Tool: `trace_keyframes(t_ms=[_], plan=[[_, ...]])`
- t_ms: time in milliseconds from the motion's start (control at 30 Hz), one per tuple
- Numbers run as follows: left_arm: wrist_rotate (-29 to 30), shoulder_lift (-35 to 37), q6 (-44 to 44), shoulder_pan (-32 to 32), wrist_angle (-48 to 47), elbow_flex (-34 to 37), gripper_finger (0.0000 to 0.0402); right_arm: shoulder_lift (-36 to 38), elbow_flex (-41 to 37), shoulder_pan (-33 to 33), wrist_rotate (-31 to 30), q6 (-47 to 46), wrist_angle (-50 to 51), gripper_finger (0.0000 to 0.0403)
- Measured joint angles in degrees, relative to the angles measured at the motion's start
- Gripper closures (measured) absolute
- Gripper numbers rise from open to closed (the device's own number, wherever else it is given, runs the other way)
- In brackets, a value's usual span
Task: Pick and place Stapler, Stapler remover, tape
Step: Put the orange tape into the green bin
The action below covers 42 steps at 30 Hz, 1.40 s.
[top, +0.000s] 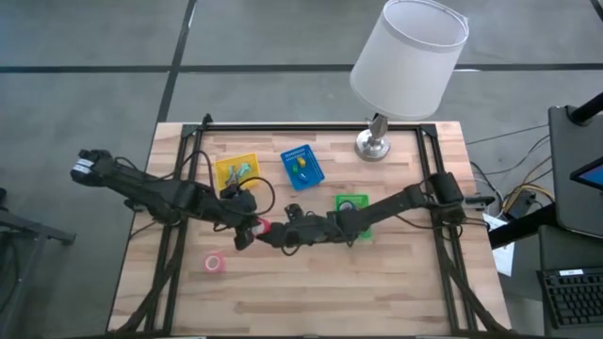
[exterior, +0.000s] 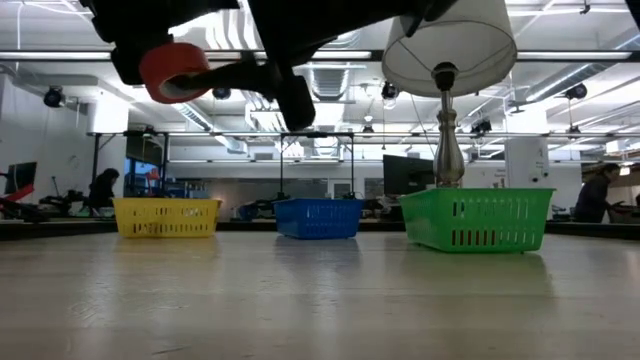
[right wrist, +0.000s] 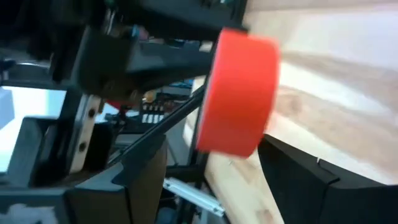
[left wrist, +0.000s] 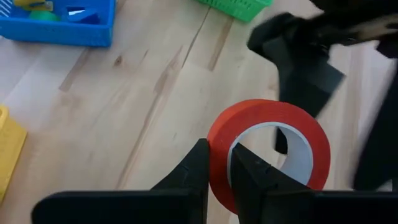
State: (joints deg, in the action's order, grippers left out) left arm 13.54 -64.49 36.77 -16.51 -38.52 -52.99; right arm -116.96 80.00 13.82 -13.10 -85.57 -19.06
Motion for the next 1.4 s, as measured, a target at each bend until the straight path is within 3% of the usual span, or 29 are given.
trace_keyframes(t_ms=[233, 567, 767, 900, 1067, 1400], plan=[[0.0, 0.2, 0.0, -0.2, 0.2, 0.0, 0.0355, 1.5, -0.6, -0.7, -0.2, 0.3, 0.8, 0.0202], [-0.2, 0.3, -1.2, -0.3, 1.3, 0.0, 0.0347, 1.6, -0.7, -1.2, 1.6, 0.3, 1.5, 0.0302], [-1.2, 1.3, -0.8, -0.3, 3.2, 0.0, 0.0316, 4.2, -0.9, -2.1, 7.0, 0.8, 5.2, 0.0300], [-1.0, 3.3, -0.3, -0.2, 4.4, -0.1, 0.0288, 7.9, -0.9, -2.4, 8.0, 2.5, 15.1, 0.0283], [-1.0, 6.8, -0.4, -0.2, 8.2, -0.1, 0.0262, 13.8, -1.0, -2.5, 10.4, 5.3, 30.9, 0.0295], [-0.8, 8.9, -1.8, -0.2, 9.6, -0.1, 0.0252, 26.3, -1.0, -2.1, 10.6, 12.4, 67.6, 0.0287]])
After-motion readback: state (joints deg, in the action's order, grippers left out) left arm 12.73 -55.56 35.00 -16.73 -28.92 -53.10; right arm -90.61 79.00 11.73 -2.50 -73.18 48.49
